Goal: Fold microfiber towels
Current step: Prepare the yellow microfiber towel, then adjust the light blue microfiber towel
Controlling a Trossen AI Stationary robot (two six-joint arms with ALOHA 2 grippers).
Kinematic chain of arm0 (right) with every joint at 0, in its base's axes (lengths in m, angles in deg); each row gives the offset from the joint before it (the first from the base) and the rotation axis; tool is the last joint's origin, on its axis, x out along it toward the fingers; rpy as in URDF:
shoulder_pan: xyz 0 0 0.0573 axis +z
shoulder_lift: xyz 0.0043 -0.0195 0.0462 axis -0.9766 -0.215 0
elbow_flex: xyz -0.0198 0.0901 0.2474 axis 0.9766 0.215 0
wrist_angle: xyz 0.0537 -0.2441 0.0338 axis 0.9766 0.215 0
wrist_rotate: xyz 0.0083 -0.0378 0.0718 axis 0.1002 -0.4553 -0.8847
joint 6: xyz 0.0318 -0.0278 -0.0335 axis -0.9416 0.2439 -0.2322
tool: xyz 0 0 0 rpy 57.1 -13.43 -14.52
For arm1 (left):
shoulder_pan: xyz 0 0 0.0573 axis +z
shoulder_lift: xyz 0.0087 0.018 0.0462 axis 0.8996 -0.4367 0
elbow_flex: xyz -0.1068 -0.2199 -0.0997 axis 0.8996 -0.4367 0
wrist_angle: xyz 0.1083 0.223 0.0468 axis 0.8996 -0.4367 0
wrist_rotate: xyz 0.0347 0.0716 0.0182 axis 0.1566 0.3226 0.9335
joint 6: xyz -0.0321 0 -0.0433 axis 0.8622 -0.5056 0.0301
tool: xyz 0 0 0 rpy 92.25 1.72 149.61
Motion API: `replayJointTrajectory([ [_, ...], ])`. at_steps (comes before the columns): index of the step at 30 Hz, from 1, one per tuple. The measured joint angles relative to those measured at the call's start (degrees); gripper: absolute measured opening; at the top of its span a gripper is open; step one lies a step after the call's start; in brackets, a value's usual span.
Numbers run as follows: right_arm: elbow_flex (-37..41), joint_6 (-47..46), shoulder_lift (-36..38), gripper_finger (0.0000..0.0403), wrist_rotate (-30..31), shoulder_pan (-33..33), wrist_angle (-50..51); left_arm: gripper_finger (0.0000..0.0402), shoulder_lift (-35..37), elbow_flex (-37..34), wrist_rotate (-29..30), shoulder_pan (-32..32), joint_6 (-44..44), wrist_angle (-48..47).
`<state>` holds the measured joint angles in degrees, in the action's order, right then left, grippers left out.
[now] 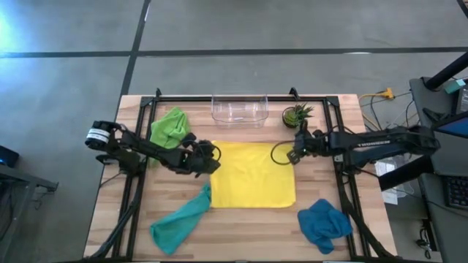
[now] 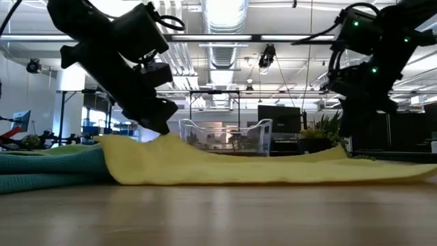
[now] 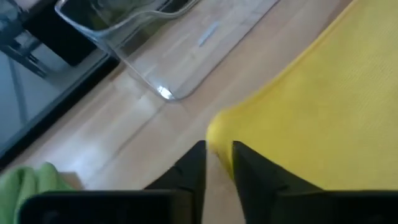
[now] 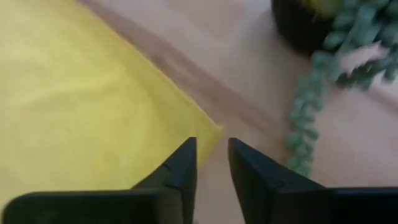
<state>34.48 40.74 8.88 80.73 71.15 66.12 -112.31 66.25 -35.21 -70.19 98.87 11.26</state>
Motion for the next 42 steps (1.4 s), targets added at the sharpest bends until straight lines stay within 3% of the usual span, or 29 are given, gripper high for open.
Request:
replayJointTrajectory([
  [8,-5.7,6.2,4.1,0.0158,-0.6,-1.4,0.5,0.0185,0.5,1.5,2.1,0.5,-11.0,0.0],
  [12,-6.9,9.0,8.3,0.0168,-9.7,-0.1,0.3,0.0211,3.9,1.5,0.6,0.5,-11.3,-3.1],
  [15,-6.8,7.5,11.4,0.0168,-18.7,1.9,0.4,0.0214,8.5,1.5,-8.6,0.5,-7.2,-11.3],
  [17,-6.5,5.2,13.2,0.0165,-22.4,4.3,0.5,0.0214,12.0,1.4,-19.7,0.5,-2.7,-16.8],
  [20,-6.3,1.9,15.1,0.0159,-22.8,9.1,0.3,0.0213,16.9,-0.5,-40.4,-0.4,2.5,-18.9],
  [22,-6.3,0.4,15.9,0.0155,-20.9,12.3,0.1,0.0205,18.9,-2.1,-51.6,-2.9,6.5,-17.2],
  [24,-6.3,-0.5,16.1,0.0151,-18.1,15.4,-0.3,0.0192,19.9,-3.9,-55.9,-7.0,10.5,-14.2],
  [31,-6.3,-0.8,15.5,0.0144,-13.0,20.8,-0.4,0.0131,14.6,-7.8,-55.1,-21.1,23.5,0.6],
  [39,-6.2,0.7,14.6,0.0144,-13.3,21.4,0.3,0.0047,2.8,-6.0,-54.0,-25.1,38.7,0.6],
  [42,-5.7,1.9,13.6,0.0144,-16.6,21.4,0.5,0.0011,0.9,-5.6,-55.5,-28.1,45.4,-1.6],
])
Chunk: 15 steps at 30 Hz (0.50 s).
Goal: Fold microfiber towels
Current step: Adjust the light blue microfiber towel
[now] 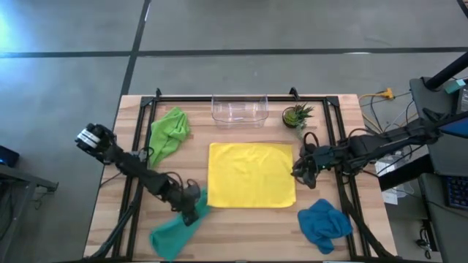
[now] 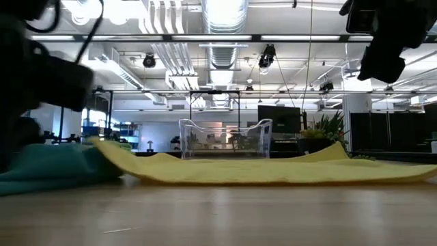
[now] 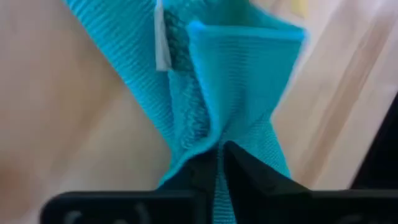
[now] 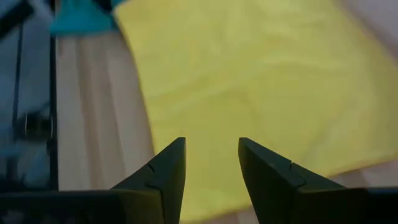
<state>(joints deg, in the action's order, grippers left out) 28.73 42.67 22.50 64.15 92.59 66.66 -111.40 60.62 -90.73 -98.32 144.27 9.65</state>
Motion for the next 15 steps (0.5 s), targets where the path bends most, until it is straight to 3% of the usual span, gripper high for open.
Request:
replayJointTrajectory([
  [5,2.1,5.1,-1.0,0.0144,-8.1,1.6,0.0,0.0003,1.2,0.7,-1.0,-8.0,13.0,-5.8],
  [9,4.2,9.2,-1.8,0.0144,-9.9,6.4,-0.3,0.0001,4.0,3.5,-0.3,-14.1,19.5,-13.8],
  [11,5.0,12.7,-2.8,0.0144,-9.7,9.4,-1.5,0.0001,5.5,5.1,3.3,-15.8,20.0,-17.9],
  [15,5.8,18.7,-5.7,0.0144,-5.5,15.6,-5.6,0.0000,9.3,10.7,17.1,-16.7,14.7,-21.3],
])
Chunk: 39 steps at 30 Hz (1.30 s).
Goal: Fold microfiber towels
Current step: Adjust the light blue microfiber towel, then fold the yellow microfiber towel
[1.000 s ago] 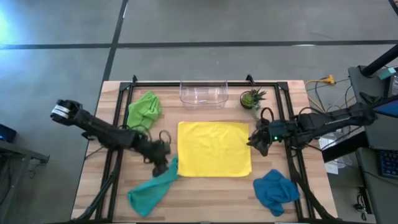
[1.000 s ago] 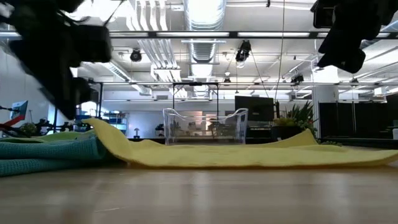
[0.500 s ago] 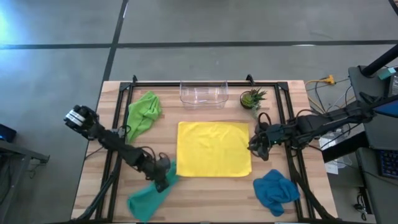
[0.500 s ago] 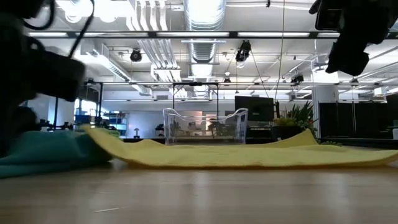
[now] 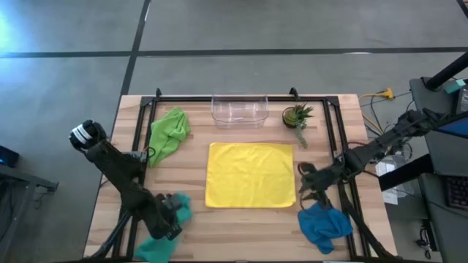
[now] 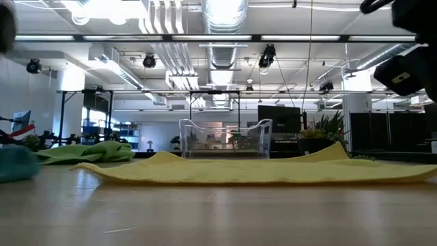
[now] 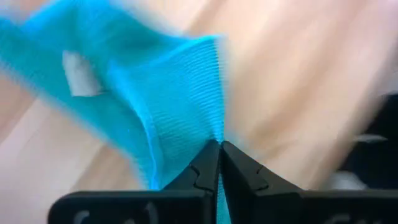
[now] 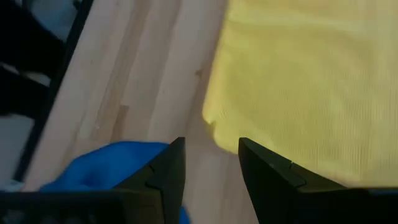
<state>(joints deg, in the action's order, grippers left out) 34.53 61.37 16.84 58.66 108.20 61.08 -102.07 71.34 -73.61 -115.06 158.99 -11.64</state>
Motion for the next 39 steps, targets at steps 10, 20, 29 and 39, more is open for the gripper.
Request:
replayJointTrajectory([
  [10,0.1,3.9,-12.5,0.0144,7.6,5.4,-4.6,0.0000,0.0,7.1,8.0,0.7,-24.9,-4.3],
  [20,-4.6,-1.5,-20.9,0.0144,7.7,5.4,-5.4,0.0000,-5.7,6.5,-9.2,-5.9,0.8,-34.7],
  [29,-6.7,-3.9,-22.0,0.0144,9.3,5.3,-5.2,0.0003,-3.7,6.7,-10.5,-9.0,2.0,-38.9],
  [39,-7.3,-6.1,-21.8,0.0144,9.5,5.3,-7.1,0.0134,-2.8,6.2,-9.3,-9.0,-6.9,-39.4],
])
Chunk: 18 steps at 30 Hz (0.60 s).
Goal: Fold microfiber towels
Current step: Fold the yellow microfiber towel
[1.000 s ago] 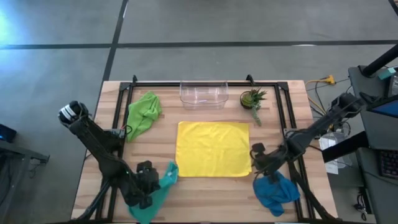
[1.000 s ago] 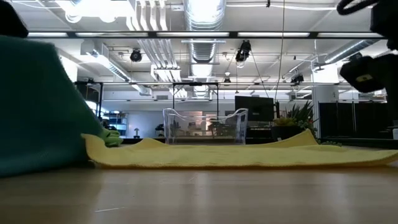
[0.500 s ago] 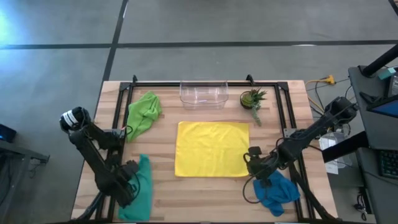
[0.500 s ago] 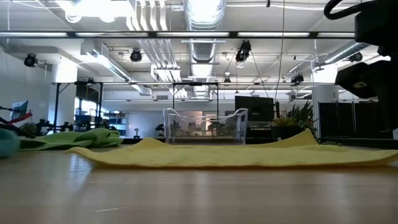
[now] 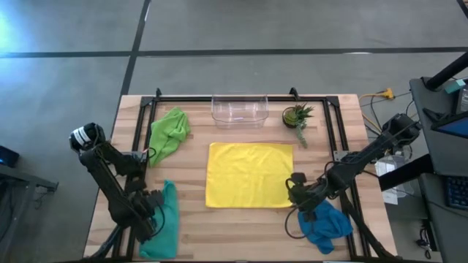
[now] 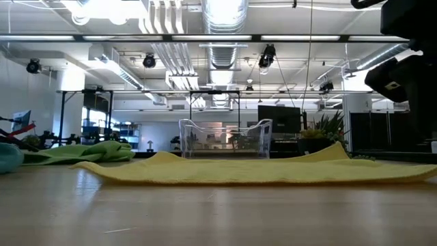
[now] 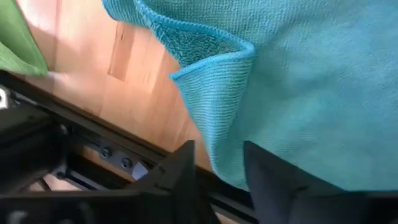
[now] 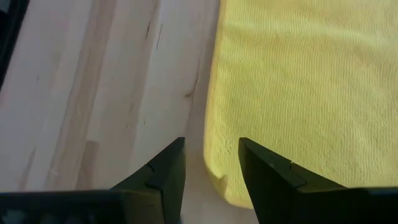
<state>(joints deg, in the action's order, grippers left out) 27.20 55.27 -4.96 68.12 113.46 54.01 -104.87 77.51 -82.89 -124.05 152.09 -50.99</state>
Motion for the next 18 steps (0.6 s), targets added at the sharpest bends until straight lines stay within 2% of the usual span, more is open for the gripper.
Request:
replayJointTrajectory([
  [4,0.0,1.2,-1.3,0.0144,-0.4,0.0,0.0,0.0199,0.0,-1.3,4.9,0.0,-3.7,-0.1],
  [8,0.0,4.8,-3.3,0.0144,-1.3,0.0,0.1,0.0243,0.0,-2.0,14.0,0.8,-11.7,0.7],
  [12,0.0,6.9,-5.0,0.0144,-1.5,0.0,0.1,0.0257,0.0,-1.7,23.1,2.8,-28.9,4.1],
  [14,0.0,6.8,-5.6,0.0144,-1.5,0.0,0.1,0.0258,0.0,-1.6,26.6,4.2,-38.6,9.5],
  [18,0.0,4.0,-5.8,0.0144,-1.5,0.0,0.2,0.0258,-0.2,-2.5,26.9,8.2,-57.7,25.5],
])
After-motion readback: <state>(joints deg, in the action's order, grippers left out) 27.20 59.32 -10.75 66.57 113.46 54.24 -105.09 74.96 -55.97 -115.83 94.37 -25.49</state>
